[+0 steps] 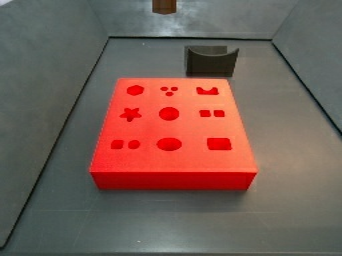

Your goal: Insert the hexagon object.

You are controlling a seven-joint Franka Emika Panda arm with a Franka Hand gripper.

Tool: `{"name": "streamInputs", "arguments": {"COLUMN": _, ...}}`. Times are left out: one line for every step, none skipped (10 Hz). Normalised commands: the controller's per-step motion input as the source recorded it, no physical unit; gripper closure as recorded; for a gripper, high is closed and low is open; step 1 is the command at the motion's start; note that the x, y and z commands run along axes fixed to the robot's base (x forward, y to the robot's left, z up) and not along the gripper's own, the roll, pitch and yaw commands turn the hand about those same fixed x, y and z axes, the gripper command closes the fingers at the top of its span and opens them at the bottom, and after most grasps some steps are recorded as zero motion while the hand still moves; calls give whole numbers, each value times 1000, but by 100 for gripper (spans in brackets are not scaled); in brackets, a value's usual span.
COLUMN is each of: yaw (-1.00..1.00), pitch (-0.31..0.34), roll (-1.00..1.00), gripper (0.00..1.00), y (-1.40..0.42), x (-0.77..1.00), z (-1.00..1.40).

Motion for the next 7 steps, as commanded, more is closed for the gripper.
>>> {"name": "streamInputs", "arguments": {"yaw": 0, "pitch": -56, "roll": 50, "gripper": 100, "y": 11, "x": 0, "z": -171}}
{"name": "streamInputs", "arguments": {"yaw": 0, "pitch": -24, "roll": -151, "gripper": 100, "y": 443, "x": -437, "z": -714}}
{"name": "streamInputs", "arguments": {"yaw": -20, "pitch": -90, "roll": -249, "gripper": 100, "y": 643, "x": -177, "z": -671}}
{"name": "streamInputs", "arguments": {"yaw": -126, "pitch": -266, "roll": -191, "gripper": 100, "y": 540, "x": -380, "z": -523}}
{"name": "streamInputs", "arguments": {"yaw": -117, "pitch": -379, "roll": -157, "gripper": 100, "y": 460, "x": -474, "z": -389}}
{"name": "streamInputs", "arguments": {"yaw": -123, "pitch": -359, "roll": -114, "gripper": 100, "y": 380, "x": -409, "z": -451}}
{"name": "streamInputs", "arguments": {"yaw": -149, "pitch": -369, "roll": 0, "gripper": 100, "y": 83, "x": -566, "z": -523}}
